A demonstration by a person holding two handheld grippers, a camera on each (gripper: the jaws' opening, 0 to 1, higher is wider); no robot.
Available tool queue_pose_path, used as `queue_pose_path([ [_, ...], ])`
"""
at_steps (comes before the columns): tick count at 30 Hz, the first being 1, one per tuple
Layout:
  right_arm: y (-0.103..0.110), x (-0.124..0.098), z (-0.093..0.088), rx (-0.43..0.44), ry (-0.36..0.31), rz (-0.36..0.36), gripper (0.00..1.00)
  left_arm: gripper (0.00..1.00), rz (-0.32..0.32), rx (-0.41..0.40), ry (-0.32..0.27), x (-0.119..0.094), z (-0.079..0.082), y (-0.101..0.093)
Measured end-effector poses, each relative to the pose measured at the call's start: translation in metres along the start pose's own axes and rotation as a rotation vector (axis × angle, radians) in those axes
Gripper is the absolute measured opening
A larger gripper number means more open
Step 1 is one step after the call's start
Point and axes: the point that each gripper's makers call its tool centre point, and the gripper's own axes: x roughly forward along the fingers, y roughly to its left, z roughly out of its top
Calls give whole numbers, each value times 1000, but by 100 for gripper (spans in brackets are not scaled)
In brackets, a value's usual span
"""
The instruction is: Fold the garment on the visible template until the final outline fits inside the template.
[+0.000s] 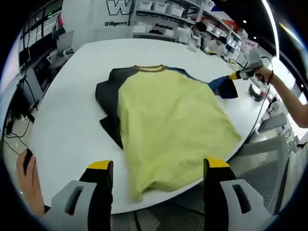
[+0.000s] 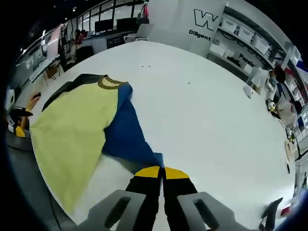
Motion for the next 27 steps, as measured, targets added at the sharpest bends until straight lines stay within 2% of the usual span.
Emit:
queue_pose_path([
  [4,-14,7,0,16,19,-4,0,73,1,-2,8,1,1,0],
  [8,-22,19,-4,14,63,15,0,74,0,-9,12,2,0,-1],
  [14,-44,29,-15,22,134,-2,0,75,-1,-14,15,1,-1,1],
  [20,-64,33,-14,6,138,-21,0,75,-2,-12,27,1,-2,0],
  [21,-67,34,-15,40,141,-20,0,75,-10,-8,25,1,-2,-3],
  [23,-70,35,-16,35,139,-16,0,75,-13,-4,34,1,-2,-5],
  [27,-84,40,-27,38,179,-41,0,76,-11,-1,38,2,-1,-3],
])
